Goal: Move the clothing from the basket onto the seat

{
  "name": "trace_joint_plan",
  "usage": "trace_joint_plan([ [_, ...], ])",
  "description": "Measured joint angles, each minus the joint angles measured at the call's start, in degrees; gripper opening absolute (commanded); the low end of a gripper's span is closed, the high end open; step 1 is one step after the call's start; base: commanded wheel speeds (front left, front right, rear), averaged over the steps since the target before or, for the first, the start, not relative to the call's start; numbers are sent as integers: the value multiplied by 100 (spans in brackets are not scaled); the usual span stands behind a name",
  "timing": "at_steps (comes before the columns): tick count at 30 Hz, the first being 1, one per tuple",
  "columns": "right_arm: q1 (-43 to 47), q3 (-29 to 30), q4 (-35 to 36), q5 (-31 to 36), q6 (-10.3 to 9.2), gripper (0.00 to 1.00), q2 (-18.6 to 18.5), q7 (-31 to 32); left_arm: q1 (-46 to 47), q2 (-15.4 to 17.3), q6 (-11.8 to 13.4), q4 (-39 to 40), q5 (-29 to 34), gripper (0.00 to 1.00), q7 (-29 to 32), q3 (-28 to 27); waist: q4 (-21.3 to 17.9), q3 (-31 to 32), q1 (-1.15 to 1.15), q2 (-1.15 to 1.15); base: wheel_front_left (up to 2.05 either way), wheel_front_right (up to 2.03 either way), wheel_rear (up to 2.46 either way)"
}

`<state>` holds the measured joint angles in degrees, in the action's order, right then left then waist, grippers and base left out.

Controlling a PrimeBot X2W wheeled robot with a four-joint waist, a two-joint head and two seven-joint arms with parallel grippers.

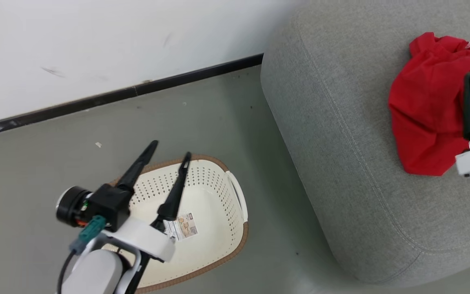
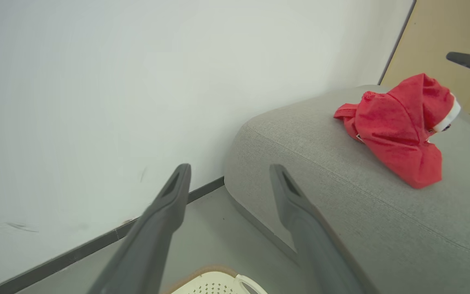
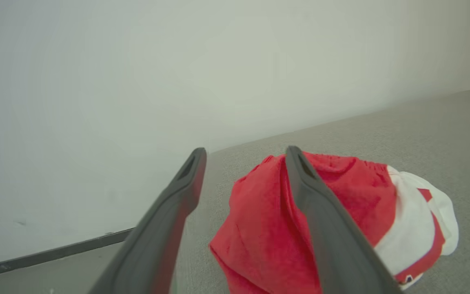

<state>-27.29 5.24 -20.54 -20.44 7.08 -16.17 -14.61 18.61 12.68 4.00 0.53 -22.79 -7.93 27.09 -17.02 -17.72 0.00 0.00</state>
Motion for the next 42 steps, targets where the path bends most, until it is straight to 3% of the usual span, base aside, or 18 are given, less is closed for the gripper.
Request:
trace_joint_plan([
  [8,677,-163,776,241,0,100,539,-1,-507,121,460,-250,-192,100,-432,-704,137,370,0,0,0,0,0],
  [20,1443,-390,1394,784,-1,100,954,-1,-1155,103,896,-512,-282,100,-583,-1282,398,870,0,0,0,0,0],
  [28,1992,-502,1639,1094,-1,100,1138,-1,-1535,32,1051,-627,-347,100,-628,-1562,593,1189,0,0,0,0,0],
  [42,2853,-415,1745,1288,-1,100,1336,-1,-2040,-91,1096,-657,-402,100,-631,-1763,903,1639,0,0,0,0,0],
])
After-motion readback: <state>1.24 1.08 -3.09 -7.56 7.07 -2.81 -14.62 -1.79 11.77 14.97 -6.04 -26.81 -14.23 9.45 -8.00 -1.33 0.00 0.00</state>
